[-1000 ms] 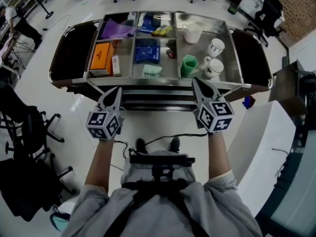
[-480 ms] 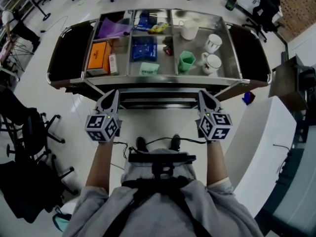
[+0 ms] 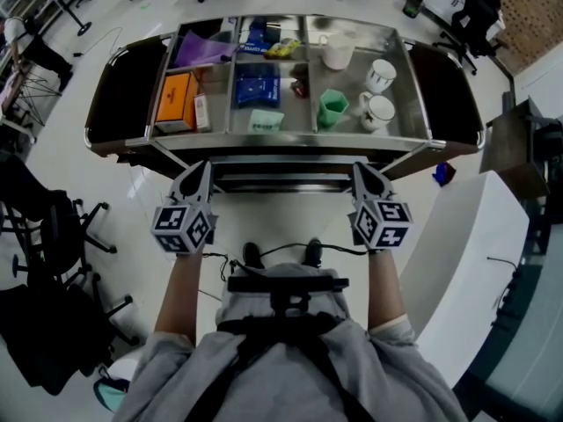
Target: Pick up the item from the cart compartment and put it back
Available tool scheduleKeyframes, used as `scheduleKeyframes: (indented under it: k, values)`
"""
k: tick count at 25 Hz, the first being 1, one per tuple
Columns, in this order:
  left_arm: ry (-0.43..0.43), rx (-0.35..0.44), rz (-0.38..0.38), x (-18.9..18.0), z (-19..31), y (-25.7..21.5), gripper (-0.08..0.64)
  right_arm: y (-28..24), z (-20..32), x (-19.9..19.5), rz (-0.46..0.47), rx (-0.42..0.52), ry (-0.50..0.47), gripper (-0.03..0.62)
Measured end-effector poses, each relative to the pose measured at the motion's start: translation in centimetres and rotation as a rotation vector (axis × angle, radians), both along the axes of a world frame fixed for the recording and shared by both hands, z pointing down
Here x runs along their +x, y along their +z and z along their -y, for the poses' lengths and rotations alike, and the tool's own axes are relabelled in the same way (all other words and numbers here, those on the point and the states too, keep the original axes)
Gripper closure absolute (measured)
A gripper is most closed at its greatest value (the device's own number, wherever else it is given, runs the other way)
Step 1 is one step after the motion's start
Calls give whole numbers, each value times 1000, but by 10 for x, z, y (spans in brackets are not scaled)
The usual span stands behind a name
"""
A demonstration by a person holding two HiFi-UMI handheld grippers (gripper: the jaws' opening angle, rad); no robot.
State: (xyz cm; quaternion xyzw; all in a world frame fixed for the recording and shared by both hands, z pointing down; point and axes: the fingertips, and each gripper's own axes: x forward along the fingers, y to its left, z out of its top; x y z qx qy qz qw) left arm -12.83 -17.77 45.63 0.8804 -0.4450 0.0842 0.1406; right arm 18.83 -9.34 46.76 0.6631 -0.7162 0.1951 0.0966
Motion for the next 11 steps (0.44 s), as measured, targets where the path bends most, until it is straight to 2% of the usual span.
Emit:
scheduleKeyframes:
  k: [11]
  values:
    - [0,-22,3,2,-3,5,555,1,-2,-4,-14,-16,-25,583]
